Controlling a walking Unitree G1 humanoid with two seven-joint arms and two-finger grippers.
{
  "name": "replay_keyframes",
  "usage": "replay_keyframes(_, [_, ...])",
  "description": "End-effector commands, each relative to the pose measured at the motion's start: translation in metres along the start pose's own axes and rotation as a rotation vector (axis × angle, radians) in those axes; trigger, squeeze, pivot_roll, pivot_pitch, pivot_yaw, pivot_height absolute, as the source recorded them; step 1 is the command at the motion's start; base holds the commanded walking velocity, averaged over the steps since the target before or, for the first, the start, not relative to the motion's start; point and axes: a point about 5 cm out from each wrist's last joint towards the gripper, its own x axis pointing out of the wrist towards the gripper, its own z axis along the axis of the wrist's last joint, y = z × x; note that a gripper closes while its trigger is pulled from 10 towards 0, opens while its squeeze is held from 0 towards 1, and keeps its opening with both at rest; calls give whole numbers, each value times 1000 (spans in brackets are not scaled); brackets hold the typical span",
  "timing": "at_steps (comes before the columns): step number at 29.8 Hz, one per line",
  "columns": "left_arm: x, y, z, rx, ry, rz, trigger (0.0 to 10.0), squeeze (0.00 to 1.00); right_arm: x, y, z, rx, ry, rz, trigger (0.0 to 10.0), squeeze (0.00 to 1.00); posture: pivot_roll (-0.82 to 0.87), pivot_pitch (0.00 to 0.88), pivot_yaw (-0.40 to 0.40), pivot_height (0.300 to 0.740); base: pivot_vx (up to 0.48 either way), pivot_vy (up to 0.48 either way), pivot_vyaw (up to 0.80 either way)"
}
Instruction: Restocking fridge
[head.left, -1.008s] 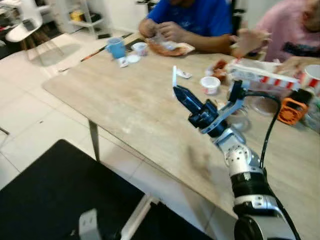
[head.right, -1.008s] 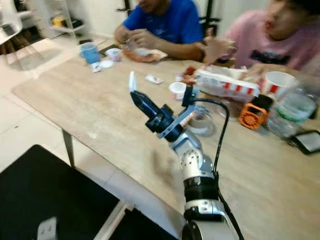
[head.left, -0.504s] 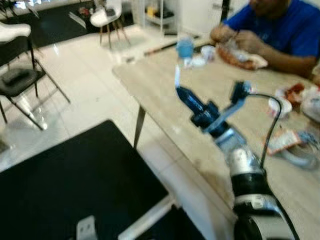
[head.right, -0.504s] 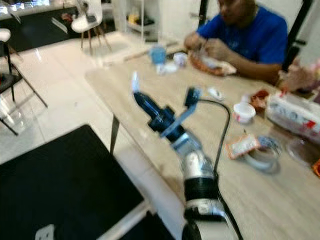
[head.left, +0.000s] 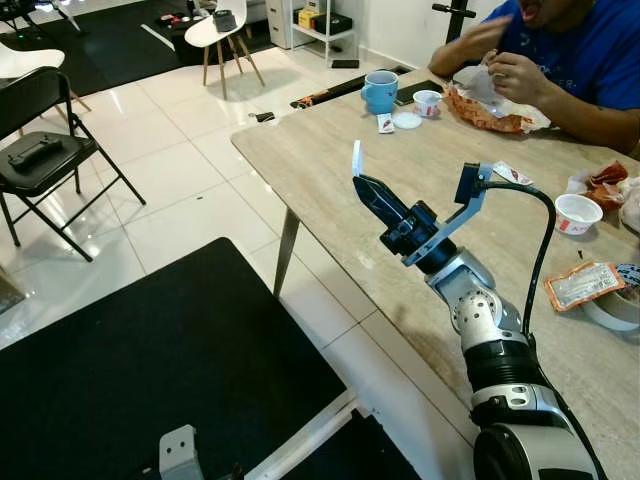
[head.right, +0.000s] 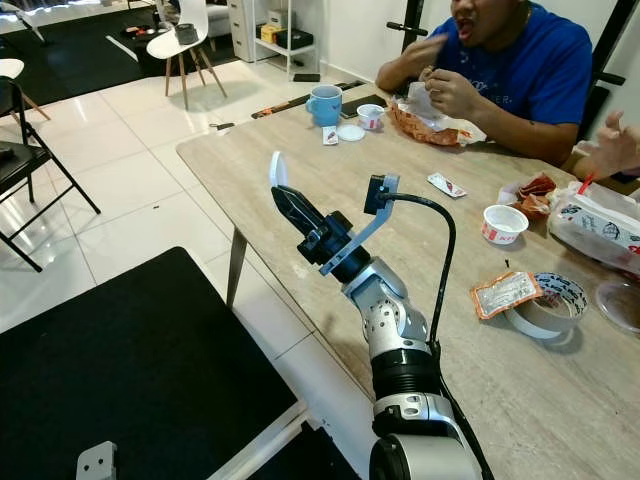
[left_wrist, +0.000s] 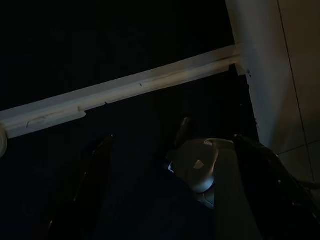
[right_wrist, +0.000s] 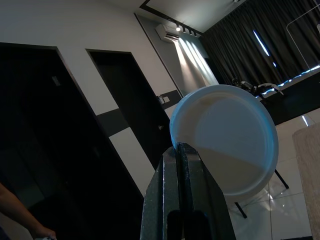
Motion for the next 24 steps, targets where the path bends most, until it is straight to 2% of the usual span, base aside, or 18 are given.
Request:
replay_keyframes(1, [-3,7,-3,9,18,17,10000,0,2,0,0,-8,5,-2,10000,0,-20,32,15,740,255,0,0])
replay_keyframes(24, [-1,3,-4,17,27,-5,10000,0,4,2,1,4,12,26,10000,0,-23,18,10,740,297,0,0])
